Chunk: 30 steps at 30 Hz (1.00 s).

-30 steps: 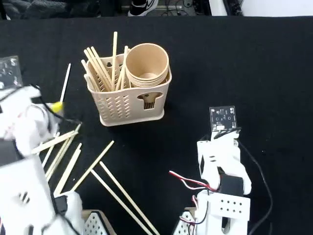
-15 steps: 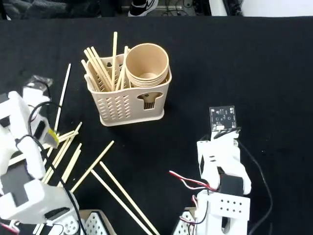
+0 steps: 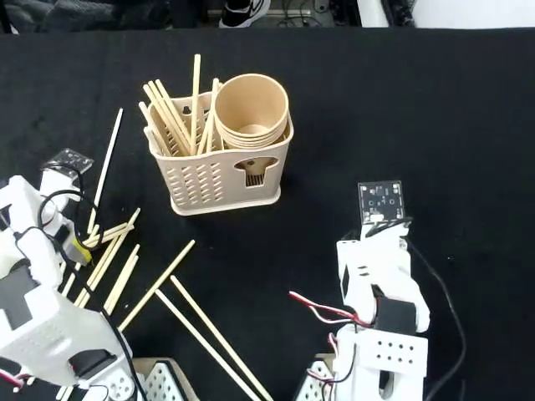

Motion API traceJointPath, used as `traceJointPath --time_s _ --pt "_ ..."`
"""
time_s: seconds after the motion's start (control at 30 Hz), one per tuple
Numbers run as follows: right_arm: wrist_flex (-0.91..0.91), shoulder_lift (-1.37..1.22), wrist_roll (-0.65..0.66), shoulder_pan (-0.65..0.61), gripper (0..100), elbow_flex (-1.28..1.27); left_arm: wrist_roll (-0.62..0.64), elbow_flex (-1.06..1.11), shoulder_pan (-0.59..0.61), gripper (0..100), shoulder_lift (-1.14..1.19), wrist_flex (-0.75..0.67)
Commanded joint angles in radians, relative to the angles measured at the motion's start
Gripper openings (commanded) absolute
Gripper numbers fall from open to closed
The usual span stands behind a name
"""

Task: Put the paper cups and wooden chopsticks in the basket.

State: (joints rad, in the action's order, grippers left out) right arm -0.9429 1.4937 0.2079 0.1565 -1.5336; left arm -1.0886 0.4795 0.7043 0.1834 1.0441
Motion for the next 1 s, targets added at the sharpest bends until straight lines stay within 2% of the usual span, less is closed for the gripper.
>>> traceJointPath --time_s 0.0,0.13,0.3,0.43,0.67,0.87,0.97 --pt "0.015 0.007 -0.006 -0.012 10.3 0.005 -0.008 -0.028 0.016 18 0.044 -0.015" --pt "0.015 0.007 -0.006 -0.012 10.3 0.005 -0.011 -0.016 -0.005 2 0.051 -0.009" --pt "0.017 0.007 -0.006 -0.012 10.3 0.005 -0.012 0.005 -0.019 3 0.037 -0.017" --pt "0.017 0.007 -0.006 -0.012 10.3 0.005 -0.003 0.018 -0.019 3 -0.078 0.005" --pt "0.015 0.007 -0.006 -0.012 10.3 0.005 0.003 0.015 -0.076 3 -0.427 0.261" --pt "0.015 0.007 -0.006 -0.012 10.3 0.005 0.169 0.022 -0.191 3 -0.683 0.311" --pt "0.015 0.007 -0.006 -0.012 10.3 0.005 0.192 0.016 -0.248 3 -0.761 0.371"
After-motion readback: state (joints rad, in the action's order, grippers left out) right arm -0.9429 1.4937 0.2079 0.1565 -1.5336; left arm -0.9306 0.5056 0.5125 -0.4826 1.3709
